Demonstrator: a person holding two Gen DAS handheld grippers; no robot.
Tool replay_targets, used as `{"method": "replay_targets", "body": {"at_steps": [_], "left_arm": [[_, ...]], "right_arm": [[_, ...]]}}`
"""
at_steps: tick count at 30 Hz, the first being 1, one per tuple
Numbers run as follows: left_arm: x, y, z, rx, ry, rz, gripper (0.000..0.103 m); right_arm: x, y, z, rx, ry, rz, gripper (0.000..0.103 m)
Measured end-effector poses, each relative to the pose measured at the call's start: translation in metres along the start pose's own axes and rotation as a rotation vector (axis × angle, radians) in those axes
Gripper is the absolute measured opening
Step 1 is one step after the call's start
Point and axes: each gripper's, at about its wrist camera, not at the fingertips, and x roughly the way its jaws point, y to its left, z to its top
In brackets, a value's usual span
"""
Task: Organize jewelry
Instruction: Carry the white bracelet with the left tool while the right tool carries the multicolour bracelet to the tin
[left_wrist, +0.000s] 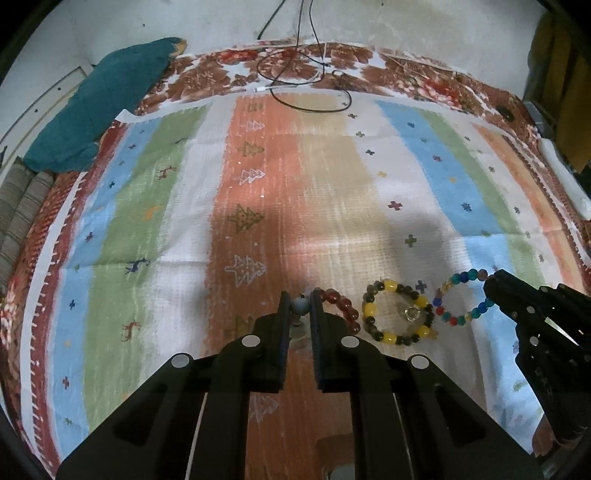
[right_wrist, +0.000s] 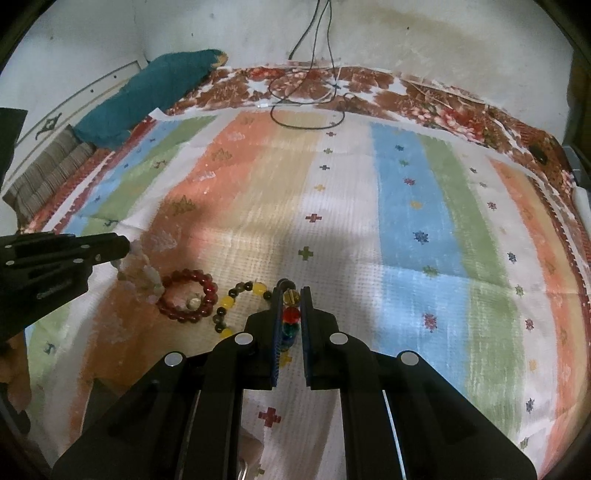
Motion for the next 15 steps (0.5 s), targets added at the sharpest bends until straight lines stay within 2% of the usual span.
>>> {"method": "replay_targets", "body": {"at_steps": [15], "left_arm": [[-0.05,-0.005,-0.014,-0.021,-0.066,-0.061,0.01]], "right_arm": [[-0.046,0.006,-0.005,0.022,-0.076,0.029,0.01]]}}
